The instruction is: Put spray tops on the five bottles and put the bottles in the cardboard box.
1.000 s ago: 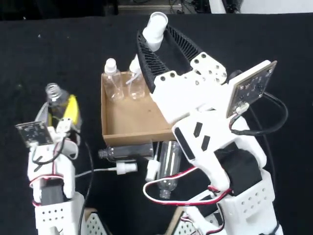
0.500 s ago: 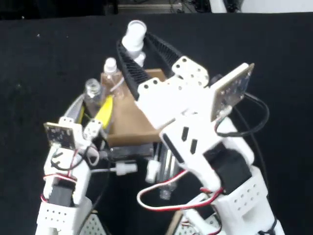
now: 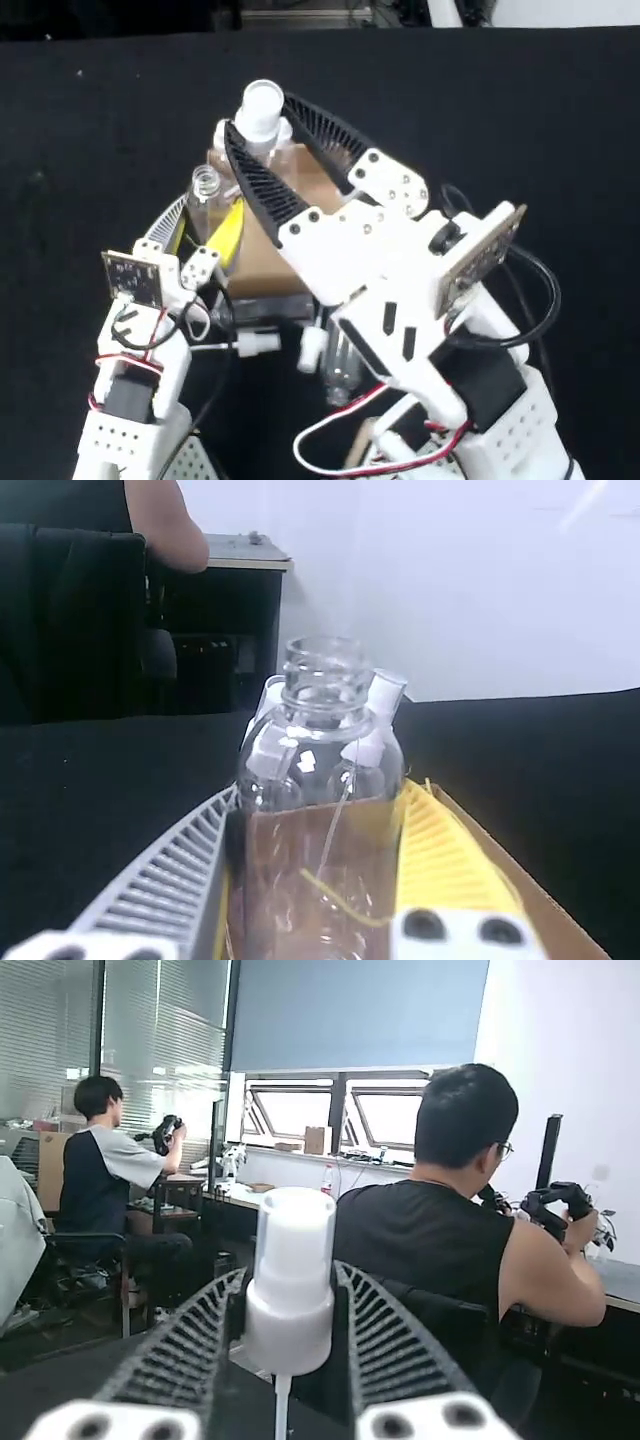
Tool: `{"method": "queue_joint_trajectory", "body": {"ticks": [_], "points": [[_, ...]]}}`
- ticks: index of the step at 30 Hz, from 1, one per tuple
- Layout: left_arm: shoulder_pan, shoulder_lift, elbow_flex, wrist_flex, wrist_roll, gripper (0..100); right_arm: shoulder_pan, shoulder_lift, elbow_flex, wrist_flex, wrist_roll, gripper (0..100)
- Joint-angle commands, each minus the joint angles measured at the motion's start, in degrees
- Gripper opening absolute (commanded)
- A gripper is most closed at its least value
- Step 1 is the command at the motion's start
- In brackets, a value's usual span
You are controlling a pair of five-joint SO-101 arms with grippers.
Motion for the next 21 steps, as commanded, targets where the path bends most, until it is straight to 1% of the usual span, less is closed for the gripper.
{"method": "queue_joint_trajectory", "body": {"ticks": [1,8,16,21], "points": [[0.57,-0.88,1.27,-1.14,0.00,8,-0.53,2.59,-0.31,-3.08,0.97,1.2],[0.57,-0.88,1.27,-1.14,0.00,8,-0.53,7.08,-0.22,-7.56,0.97,1.1],[0.75,-0.88,1.27,-1.14,0.00,8,-0.53,7.96,0.84,-8.09,0.97,1.1],[4.79,-0.88,1.27,-1.05,-0.09,8,-0.44,7.87,3.30,-12.84,0.97,1.1]]}}
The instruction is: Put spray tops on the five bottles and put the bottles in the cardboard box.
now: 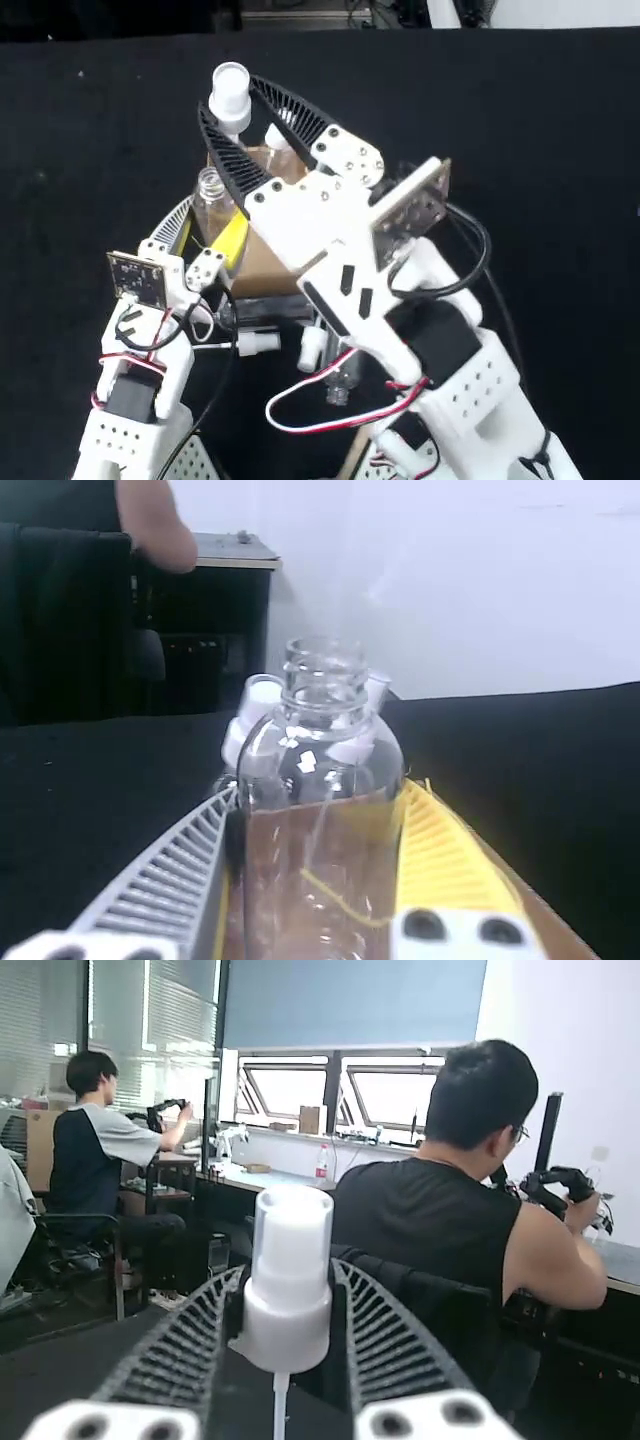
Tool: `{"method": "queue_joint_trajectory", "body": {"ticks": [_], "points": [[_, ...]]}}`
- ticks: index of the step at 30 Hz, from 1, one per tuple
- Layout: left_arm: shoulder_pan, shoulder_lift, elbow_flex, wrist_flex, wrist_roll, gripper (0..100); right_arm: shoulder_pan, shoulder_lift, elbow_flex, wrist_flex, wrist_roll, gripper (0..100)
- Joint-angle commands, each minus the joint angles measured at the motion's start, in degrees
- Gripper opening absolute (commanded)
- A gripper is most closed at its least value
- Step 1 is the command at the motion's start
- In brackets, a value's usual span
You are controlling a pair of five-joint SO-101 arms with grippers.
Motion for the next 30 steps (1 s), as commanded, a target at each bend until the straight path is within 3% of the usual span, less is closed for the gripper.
{"method": "queue_joint_trajectory", "body": {"ticks": [1,16,24,30], "points": [[4.09,-0.88,1.27,-1.05,-0.18,8,-0.62,0.22,1.19,-5.54,0.44,1.1],[4.62,-0.88,1.27,-1.05,-0.35,8,3.60,0.22,1.80,-6.07,2.73,1.1],[4.62,-0.88,1.27,-1.05,-0.35,8,1.49,1.98,-4.44,5.80,2.81,1.4],[4.62,-0.88,1.27,-1.05,-0.35,8,1.49,7.16,-6.11,6.59,2.90,1.4]]}}
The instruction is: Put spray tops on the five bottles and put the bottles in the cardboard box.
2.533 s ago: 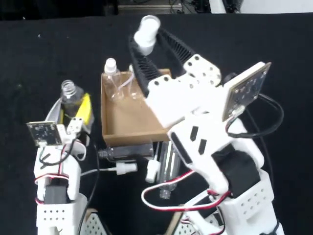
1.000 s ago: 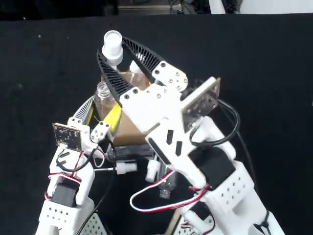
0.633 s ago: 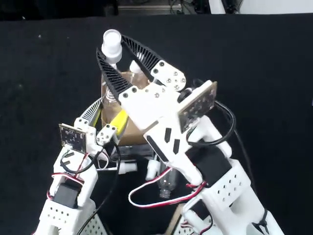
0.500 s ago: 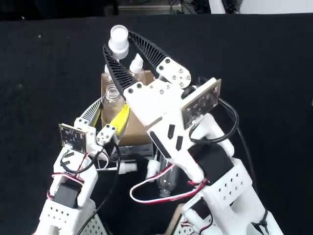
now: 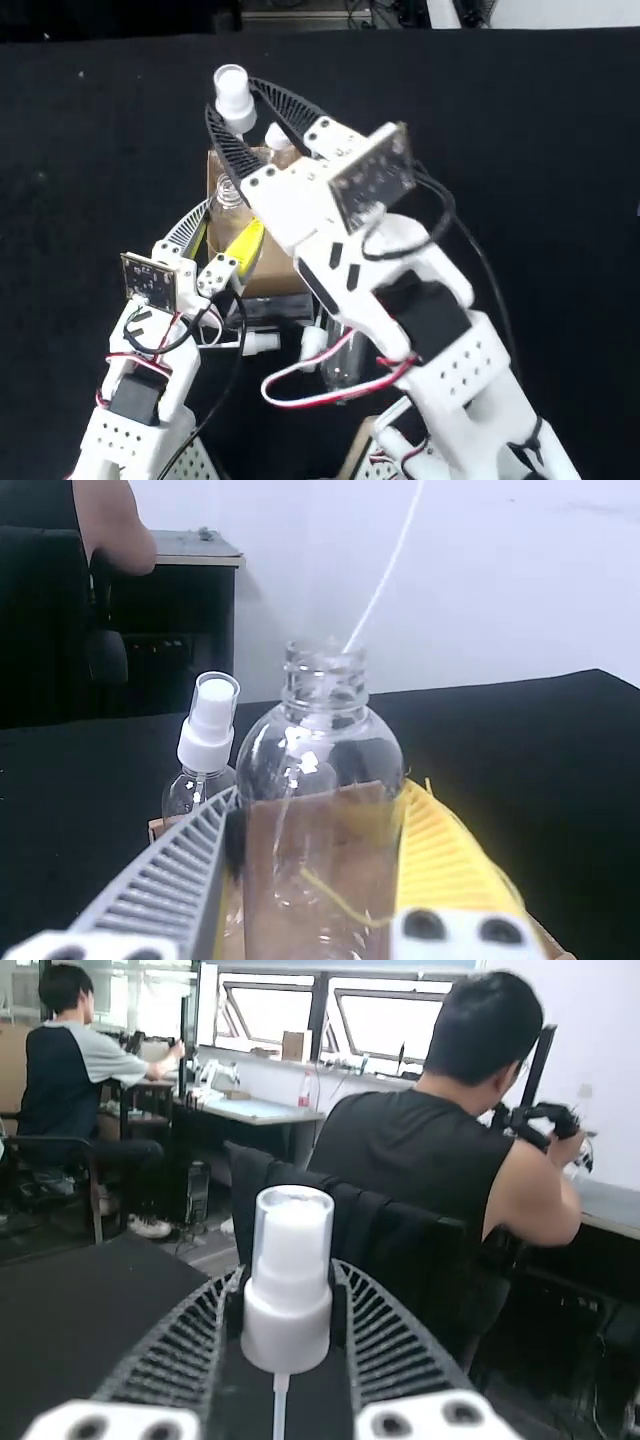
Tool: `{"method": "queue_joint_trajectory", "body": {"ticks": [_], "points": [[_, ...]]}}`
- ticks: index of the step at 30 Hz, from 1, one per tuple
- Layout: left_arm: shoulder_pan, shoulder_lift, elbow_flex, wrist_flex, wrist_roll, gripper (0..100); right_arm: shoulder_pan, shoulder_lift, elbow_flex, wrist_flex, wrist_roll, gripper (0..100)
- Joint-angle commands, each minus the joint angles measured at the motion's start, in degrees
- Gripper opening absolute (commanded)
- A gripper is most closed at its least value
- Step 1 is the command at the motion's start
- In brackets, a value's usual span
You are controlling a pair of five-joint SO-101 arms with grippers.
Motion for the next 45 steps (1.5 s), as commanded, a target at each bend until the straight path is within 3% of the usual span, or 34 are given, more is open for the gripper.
{"method": "queue_joint_trajectory", "body": {"ticks": [1,12,21,27,31,37,45], "points": [[0.66,-0.88,1.27,-1.05,-0.35,8,-1.05,3.47,-3.91,0.35,0.70,1.4],[0.66,-0.88,1.27,-1.05,-0.35,8,-3.87,4.18,-3.03,2.73,0.53,1.6],[0.75,-0.88,1.27,-1.14,-0.09,8,-5.54,4.09,-5.67,18.46,0.53,18.0],[0.75,-0.88,1.27,-1.14,-0.35,8,-5.27,1.45,-11.21,26.11,0.53,18.8],[0.75,-0.88,1.27,-1.14,-0.35,8,0.53,-5.05,-11.56,32.35,0.62,18.8],[0.66,-0.88,1.27,-1.49,-0.35,8,16.09,-13.58,-3.47,39.65,0.18,18.8],[0.84,-0.88,1.27,-2.90,-0.35,8,25.85,-25.36,18.86,35.69,-0.09,18.8]]}}
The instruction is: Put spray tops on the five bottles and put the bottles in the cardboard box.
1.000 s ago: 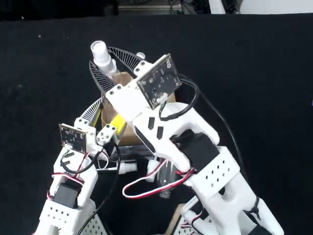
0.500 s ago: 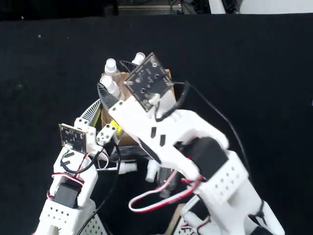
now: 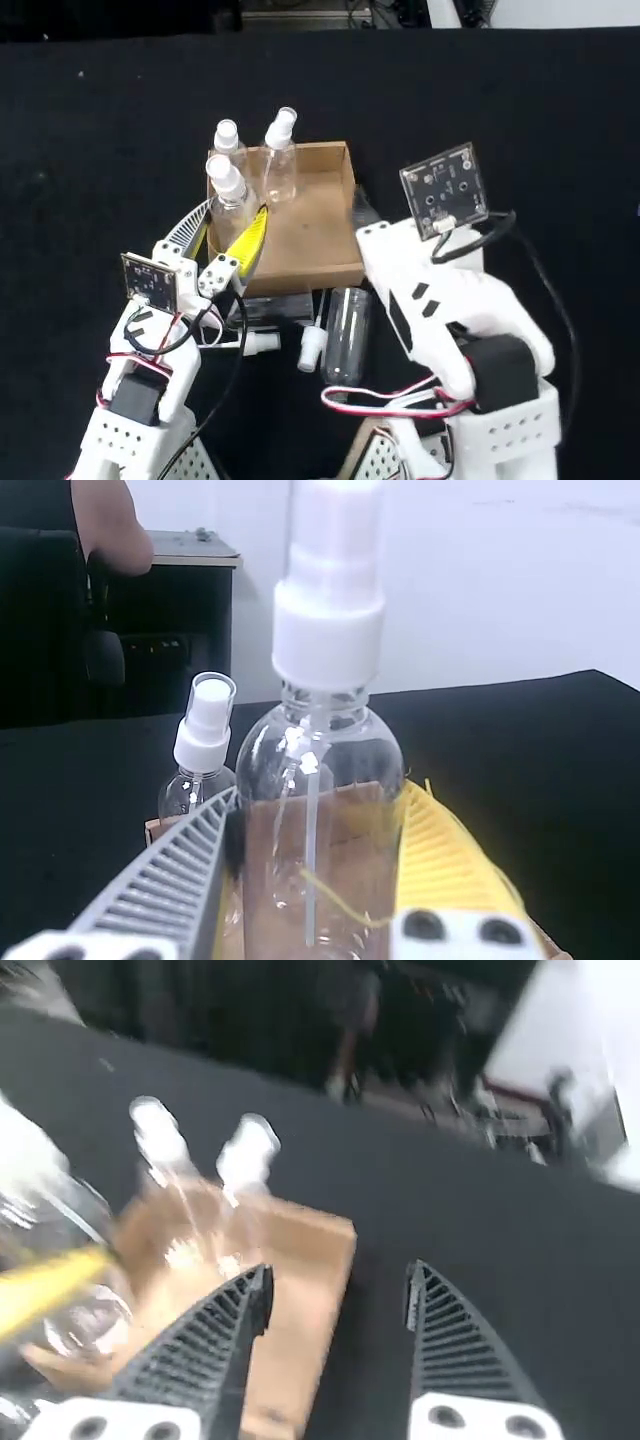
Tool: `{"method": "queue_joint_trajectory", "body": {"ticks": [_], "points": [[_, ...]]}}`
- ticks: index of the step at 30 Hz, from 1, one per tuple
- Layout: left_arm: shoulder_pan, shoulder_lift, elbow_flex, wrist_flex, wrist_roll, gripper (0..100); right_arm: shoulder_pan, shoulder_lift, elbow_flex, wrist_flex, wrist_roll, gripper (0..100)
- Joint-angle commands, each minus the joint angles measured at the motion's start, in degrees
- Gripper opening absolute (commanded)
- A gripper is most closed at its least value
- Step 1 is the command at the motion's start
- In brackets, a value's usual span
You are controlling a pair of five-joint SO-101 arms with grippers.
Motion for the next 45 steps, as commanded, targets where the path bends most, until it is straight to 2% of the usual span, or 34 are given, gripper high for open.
{"method": "queue_joint_trajectory", "body": {"ticks": [1,5,10,17,23,26,31,34,45], "points": [[0.48,-0.88,1.27,-4.13,-0.35,8,3.25,-8.66,10.59,-5.10,-0.97,18.8],[0.84,-0.88,1.27,-9.23,-0.35,8,0.79,-17.63,16.48,-6.24,-3.87,18.8],[3.91,-0.79,1.27,-10.29,-0.18,8,0.79,-23.08,21.14,-6.51,-3.87,18.8],[11.47,-0.79,1.27,-14.33,0.00,8,6.77,-23.34,22.29,-6.95,-3.87,18.8],[15.87,-0.79,1.27,-14.42,0.00,8,21.71,-23.16,23.69,-10.73,-4.22,18.8],[17.63,-0.79,1.27,-14.42,0.00,8,25.93,-23.16,27.47,-15.30,-4.40,18.8],[18.95,-0.70,1.27,-19.16,0.00,8,27.96,-23.16,33.36,-21.45,-4.57,18.8],[19.30,-0.70,1.27,-21.71,0.00,8,29.36,-23.16,33.71,-21.98,-7.47,18.8],[18.77,-0.70,1.27,-22.51,-0.35,8,29.54,-23.16,34.33,-21.98,-9.14,18.8]]}}
